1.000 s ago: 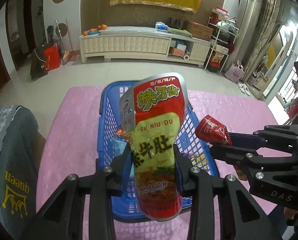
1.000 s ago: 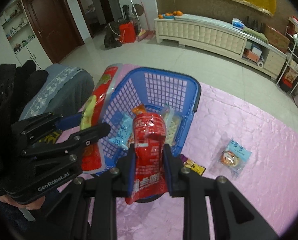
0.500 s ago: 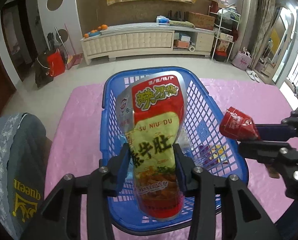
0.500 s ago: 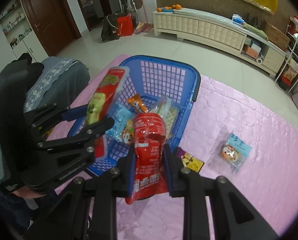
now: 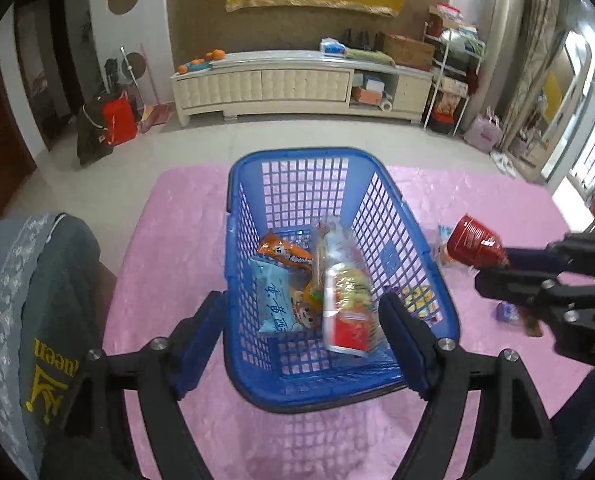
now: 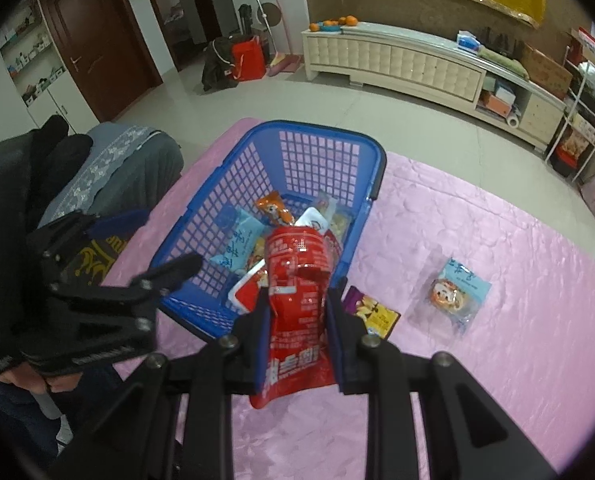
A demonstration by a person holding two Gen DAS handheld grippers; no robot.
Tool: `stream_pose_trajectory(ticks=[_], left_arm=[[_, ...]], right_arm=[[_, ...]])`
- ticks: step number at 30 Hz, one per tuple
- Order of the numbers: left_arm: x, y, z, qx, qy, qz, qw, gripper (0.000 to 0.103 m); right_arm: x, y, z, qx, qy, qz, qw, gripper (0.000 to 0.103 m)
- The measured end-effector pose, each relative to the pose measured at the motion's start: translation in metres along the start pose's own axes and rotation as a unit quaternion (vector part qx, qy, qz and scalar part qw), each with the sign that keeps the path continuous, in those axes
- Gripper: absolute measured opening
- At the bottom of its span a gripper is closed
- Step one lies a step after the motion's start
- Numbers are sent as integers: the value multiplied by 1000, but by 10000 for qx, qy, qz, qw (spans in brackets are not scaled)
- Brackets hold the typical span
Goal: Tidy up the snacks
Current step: 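Open the left tool to drop the pouch while the right tool releases the red packet into the basket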
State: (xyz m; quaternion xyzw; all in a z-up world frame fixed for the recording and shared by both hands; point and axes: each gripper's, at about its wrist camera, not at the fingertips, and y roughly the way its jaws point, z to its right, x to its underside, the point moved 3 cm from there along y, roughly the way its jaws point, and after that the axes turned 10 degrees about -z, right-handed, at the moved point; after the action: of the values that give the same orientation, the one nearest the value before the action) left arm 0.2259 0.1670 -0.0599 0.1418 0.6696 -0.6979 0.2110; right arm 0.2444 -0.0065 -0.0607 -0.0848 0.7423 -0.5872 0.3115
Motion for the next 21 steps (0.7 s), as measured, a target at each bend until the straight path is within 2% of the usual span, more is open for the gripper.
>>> stream_pose_trajectory(ticks=[12, 21], left_arm=[[12, -22, -21, -57, -150, 153, 9998, 77], [19, -8, -43, -17, -403, 32, 9992, 77]], right_arm=[[-13, 8, -32, -207, -224, 71, 9995, 30], [-19, 38, -49, -70, -511, -112, 9986, 30]])
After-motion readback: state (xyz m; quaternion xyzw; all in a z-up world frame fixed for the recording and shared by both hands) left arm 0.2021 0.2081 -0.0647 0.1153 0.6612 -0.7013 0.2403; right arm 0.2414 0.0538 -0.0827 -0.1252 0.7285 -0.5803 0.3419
